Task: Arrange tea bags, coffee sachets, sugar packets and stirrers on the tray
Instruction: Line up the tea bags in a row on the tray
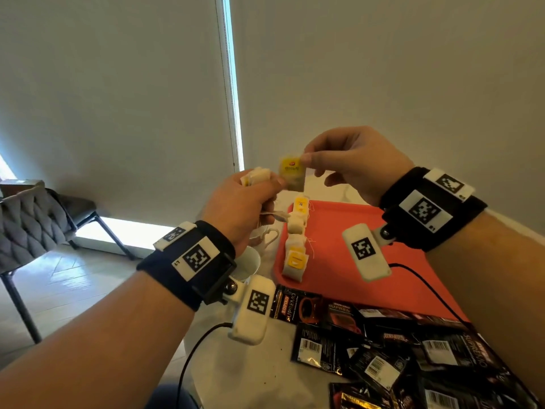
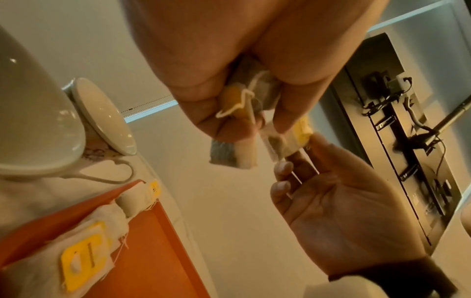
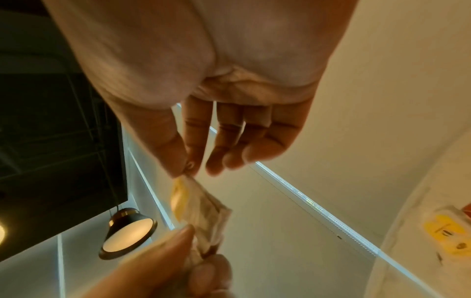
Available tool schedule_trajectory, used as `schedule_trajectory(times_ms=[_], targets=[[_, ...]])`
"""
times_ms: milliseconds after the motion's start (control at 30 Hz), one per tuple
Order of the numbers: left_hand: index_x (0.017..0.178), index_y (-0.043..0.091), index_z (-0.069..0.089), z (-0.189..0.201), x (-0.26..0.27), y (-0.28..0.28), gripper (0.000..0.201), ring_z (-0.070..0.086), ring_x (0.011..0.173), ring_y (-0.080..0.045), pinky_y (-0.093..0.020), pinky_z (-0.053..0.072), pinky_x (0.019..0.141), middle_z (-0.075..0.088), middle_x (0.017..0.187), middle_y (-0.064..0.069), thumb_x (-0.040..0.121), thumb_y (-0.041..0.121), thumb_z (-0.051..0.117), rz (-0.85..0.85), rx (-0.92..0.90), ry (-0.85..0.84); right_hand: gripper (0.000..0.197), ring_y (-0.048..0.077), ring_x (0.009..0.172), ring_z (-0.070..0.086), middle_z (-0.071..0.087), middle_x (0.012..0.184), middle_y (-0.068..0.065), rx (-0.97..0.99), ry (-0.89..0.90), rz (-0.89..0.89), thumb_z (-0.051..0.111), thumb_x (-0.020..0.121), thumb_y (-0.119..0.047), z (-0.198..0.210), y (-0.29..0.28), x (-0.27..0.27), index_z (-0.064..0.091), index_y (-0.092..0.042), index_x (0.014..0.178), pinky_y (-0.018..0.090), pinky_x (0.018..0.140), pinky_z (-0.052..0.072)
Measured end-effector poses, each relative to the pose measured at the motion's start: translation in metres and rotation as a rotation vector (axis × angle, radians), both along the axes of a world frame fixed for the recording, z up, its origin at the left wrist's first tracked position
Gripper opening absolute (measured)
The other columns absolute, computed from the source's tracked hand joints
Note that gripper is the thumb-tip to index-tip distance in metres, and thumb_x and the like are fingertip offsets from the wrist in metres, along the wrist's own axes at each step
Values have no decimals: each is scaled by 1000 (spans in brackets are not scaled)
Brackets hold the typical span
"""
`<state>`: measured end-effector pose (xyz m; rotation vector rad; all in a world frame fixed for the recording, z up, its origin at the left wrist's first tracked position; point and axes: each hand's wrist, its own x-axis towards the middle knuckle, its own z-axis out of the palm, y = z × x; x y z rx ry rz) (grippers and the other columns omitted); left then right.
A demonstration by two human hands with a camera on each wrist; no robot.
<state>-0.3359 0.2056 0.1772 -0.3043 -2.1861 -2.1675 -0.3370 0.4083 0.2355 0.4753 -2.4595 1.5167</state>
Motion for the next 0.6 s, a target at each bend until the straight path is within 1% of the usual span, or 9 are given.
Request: schedule_trajectory(times_ms=[67, 100, 200, 267, 333, 400, 467, 533, 600], targets=[[93, 16, 69, 2, -4, -3, 13, 55, 58, -11, -31, 53, 63, 58, 63, 3, 99, 28, 71, 65, 51, -6, 4, 8, 73, 63, 72, 78, -7, 134, 12, -36, 79, 88, -29, 0, 1, -3, 77, -25, 86, 28, 68, 54], [92, 17, 69, 3, -6, -5, 13, 55, 57, -11, -31, 53, 63, 58, 62, 3, 98, 28, 72, 88, 71, -7, 4, 8, 73, 64, 72, 78, -7, 146, -3, -34, 79, 87, -28, -2, 2, -5, 77, -25, 86, 28, 69, 55], [92, 18, 69, 6, -8, -5, 16, 56, 58, -11, -32, 54, 64, 58, 63, 4, 94, 32, 76, 86, 65, 9, 3, 15, 78, 67, 73, 77, -4, 42, -66, 0, 79, 87, -19, -4, 2, -10, 77, -19, 85, 37, 77, 58], [92, 18, 71, 7, -8, -3, 17, 55, 60, -12, -30, 54, 63, 58, 65, 3, 93, 35, 77, 33, 8, 19, 3, 18, 78, 68, 73, 77, 0, 0, -90, 30, 76, 88, -14, -5, 1, -13, 76, -15, 86, 39, 78, 59], [93, 17, 73, 7, -9, -1, 13, 54, 60, -12, -28, 52, 60, 56, 64, 3, 93, 29, 76, -10, -43, 22, 1, 20, 78, 69, 73, 80, 5, -65, -112, 61, 74, 90, -10, -6, -2, -15, 74, -10, 89, 39, 76, 59], [96, 14, 72, 8, -14, 1, 9, 54, 60, -12, -28, 51, 59, 56, 63, 2, 96, 22, 74, -9, -91, 26, 2, 23, 79, 70, 74, 83, 8, -117, -126, 80, 73, 92, -10, -9, -4, -17, 73, -9, 93, 40, 75, 59], [98, 12, 72, 8, -19, 1, 7, 54, 59, -12, -28, 50, 58, 57, 63, 1, 97, 19, 72, 15, -103, 15, 8, 25, 82, 72, 75, 88, 10, -138, -141, 92, 74, 91, -9, -14, -4, -21, 72, -9, 99, 40, 75, 60], [101, 10, 73, 7, -25, 0, 8, 54, 58, -12, -27, 50, 55, 58, 62, 1, 96, 16, 72, 33, -83, -12, 20, 27, 86, 74, 76, 94, 13, -132, -155, 95, 74, 88, -3, -21, -2, -24, 70, -9, 106, 39, 74, 60], [106, 9, 73, 5, -31, -1, 11, 55, 59, -12, -27, 50, 55, 59, 65, -1, 96, 15, 73, 33, -70, -36, 25, 25, 84, 75, 76, 91, 12, -156, -170, 94, 74, 87, 3, -30, -2, -27, 68, -9, 108, 39, 73, 60]])
